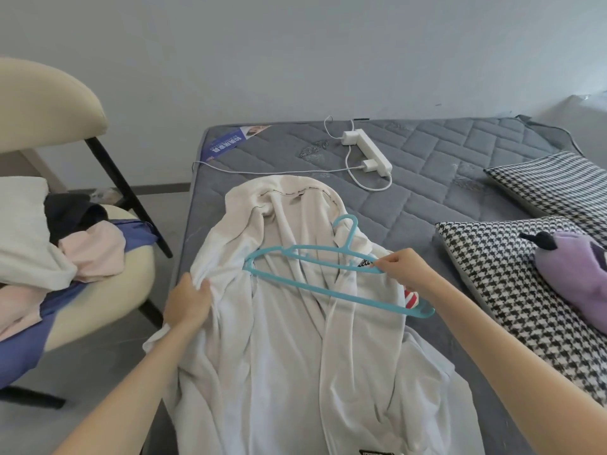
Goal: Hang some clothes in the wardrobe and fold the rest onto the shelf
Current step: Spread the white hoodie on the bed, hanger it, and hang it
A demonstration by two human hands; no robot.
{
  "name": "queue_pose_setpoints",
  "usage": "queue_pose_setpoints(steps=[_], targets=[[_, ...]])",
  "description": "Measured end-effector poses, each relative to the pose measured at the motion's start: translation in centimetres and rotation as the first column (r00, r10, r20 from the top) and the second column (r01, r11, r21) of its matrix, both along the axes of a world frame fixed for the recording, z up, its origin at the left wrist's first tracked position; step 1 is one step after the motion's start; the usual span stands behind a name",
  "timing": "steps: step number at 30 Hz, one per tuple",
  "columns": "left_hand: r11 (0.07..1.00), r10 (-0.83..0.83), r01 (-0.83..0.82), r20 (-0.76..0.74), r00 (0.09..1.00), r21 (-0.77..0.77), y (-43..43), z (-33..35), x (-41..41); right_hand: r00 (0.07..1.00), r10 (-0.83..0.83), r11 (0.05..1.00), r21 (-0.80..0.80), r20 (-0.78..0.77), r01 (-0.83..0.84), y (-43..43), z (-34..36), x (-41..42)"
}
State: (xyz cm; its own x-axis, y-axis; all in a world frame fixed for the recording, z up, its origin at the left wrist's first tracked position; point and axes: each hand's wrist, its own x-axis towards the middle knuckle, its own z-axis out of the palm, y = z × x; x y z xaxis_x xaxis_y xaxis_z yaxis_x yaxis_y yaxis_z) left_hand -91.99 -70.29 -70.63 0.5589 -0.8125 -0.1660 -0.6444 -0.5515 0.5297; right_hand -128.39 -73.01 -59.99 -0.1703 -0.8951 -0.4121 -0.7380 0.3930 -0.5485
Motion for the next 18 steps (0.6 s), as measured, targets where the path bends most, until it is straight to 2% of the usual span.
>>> queue_pose_setpoints(steps=[2,10,15,18], targets=[[0.990,0.080,-0.088,-0.080,0.994,-0.112,-0.1,0.8,0.0,1.000,0.005,0.999,-0.032,-0.007,-0.005,0.1,0.2,-0.6],[0.891,0.186,-0.219,-0.120,0.975,-0.397,1.0,4.2,-0.6,0.999,0.036,0.997,-0.063,-0.013,-0.036,0.4,0.5,-0.6],[0.851,0.226,-0.318,-0.255,0.940,-0.418,1.8,6.1,-1.0,0.999,0.007,0.988,-0.151,-0.042,-0.014,1.0,0.5,0.5],[0.856,0.233,-0.319,-0.247,0.941,-0.406,1.9,6.8,-0.7,0.999,-0.009,0.995,-0.099,0.049,0.013,1.1,0.7,0.7]])
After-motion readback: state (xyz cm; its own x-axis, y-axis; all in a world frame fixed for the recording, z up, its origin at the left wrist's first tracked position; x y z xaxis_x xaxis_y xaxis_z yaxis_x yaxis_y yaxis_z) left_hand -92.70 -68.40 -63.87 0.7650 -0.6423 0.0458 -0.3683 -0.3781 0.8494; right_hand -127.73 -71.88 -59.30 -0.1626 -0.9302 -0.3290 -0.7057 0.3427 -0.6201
